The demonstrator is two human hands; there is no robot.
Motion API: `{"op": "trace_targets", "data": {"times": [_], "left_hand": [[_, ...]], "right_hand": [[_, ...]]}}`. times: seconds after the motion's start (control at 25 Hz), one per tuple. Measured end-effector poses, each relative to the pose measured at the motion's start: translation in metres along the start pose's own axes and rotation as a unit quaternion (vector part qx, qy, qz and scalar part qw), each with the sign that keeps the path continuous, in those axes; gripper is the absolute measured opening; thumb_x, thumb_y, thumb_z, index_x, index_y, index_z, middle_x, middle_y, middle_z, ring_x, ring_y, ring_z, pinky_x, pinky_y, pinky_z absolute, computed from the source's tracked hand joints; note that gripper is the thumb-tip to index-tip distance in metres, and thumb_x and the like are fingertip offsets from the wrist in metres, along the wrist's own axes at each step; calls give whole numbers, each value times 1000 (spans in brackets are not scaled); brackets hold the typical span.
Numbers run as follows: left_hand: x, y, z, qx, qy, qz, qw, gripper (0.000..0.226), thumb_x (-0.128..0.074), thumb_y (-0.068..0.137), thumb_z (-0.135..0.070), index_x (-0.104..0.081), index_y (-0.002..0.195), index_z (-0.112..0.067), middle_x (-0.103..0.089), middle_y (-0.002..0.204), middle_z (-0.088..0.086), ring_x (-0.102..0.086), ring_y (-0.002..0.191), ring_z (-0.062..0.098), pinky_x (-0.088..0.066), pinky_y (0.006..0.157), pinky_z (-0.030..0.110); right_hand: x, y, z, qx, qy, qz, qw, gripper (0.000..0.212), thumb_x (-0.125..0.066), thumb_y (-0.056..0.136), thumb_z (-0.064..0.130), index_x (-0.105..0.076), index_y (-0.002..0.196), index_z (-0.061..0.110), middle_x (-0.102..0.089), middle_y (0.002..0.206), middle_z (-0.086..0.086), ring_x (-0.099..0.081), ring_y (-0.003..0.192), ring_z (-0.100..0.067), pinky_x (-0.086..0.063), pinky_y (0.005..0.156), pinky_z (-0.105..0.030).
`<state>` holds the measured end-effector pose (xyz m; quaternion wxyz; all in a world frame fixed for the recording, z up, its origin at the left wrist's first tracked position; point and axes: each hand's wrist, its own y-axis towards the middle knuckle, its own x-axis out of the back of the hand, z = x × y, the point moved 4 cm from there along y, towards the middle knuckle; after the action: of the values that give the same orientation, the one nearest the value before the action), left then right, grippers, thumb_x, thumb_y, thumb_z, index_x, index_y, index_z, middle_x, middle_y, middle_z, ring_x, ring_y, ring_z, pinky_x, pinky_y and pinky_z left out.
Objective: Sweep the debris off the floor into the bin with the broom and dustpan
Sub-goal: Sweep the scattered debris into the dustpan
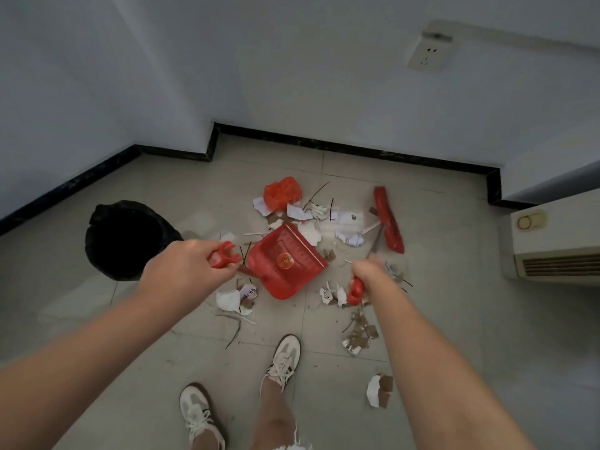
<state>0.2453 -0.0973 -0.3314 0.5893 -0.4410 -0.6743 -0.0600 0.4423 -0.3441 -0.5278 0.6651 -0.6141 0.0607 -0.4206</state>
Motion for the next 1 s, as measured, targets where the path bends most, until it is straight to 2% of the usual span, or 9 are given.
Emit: {"op": "trace_targets", "data": {"times": [0.08, 0.16, 0.32, 0.4, 0.48, 0.56, 0.72, 0.88, 1.0], "left_hand": [[7, -10, 17, 19, -25, -7, 999, 16, -67, 84, -46, -75, 90, -33, -65, 65, -10, -60, 64, 7, -53, 60, 30], [15, -24, 34, 18, -23, -7, 1000, 9, -69, 84, -43, -74, 85, -35, -65, 61, -10, -60, 61, 6, -51, 56, 30], [41, -51, 76, 31, -2, -13, 999, 9, -70, 85, -39, -75, 86, -31, -68, 68, -5, -61, 67, 10, -45, 57, 29], [52, -63, 101, 51, -1, -26, 998, 9, -72, 83, -38, -76, 86, -30, -67, 69, -5, -61, 70, 16, -48, 62, 32], [60, -74, 126, 67, 0, -35, 997, 11, -72, 82, -38, -77, 85, -28, -66, 67, -4, -60, 69, 18, -47, 61, 33], [66, -83, 144, 69, 0, -37, 997, 13, -71, 83, -37, -76, 83, -25, -65, 64, -3, -58, 66, 16, -42, 55, 29], [61, -98, 169, 74, 0, -36, 997, 15, -68, 86, -38, -75, 85, -25, -64, 69, -3, -54, 69, 21, -36, 52, 28], [49, -102, 193, 73, -29, -17, 997, 26, -65, 85, -39, -62, 61, -29, -52, 56, -6, -54, 63, 22, -42, 56, 33], [47, -106, 206, 67, -22, -6, 997, 25, -63, 83, -40, -56, 59, -37, -54, 58, -7, -56, 65, 20, -39, 57, 30]], "right_hand": [[-37, -16, 15, 41, 26, 14, 999, 54, -42, 81, -9, -44, 130, 15, -61, 95, -11, -53, 52, -18, -48, 49, -29], [-68, -35, 30, 76, 23, 34, 996, 71, -45, 77, -4, -35, 143, 21, -59, 113, -9, -54, 57, -18, -50, 52, -30], [-114, -66, 45, 106, -112, 83, 985, 79, -37, 80, -4, -25, 150, 30, -61, 80, -10, -55, 53, -20, -53, 56, -34], [-130, -80, 48, 113, -174, 93, 974, 86, -35, 78, -5, -17, 152, 33, -59, 76, -10, -59, 59, -24, -58, 69, -39], [-142, -89, 39, 121, -239, 90, 959, 86, -36, 79, -6, -15, 152, 34, -64, 95, -16, -61, 63, -25, -58, 73, -41], [-138, -99, 17, 132, -314, 83, 937, 80, -38, 84, -7, -18, 152, 31, -54, 127, -18, -59, 65, -22, -57, 64, -36], [-103, -126, -52, 154, -417, 53, 894, 76, -38, 87, 0, -24, 150, 41, -55, 122, -16, -58, 58, -20, -52, 46, -27], [-87, -175, -122, 117, -496, 88, 856, 77, -37, 87, -3, -23, 151, 38, -50, 135, -14, -58, 74, -16, -53, 60, -23], [-74, -201, -114, 98, -521, 113, 840, 75, -34, 89, -3, -24, 151, 38, -45, 142, -13, -58, 76, -17, -46, 49, -16]]}}
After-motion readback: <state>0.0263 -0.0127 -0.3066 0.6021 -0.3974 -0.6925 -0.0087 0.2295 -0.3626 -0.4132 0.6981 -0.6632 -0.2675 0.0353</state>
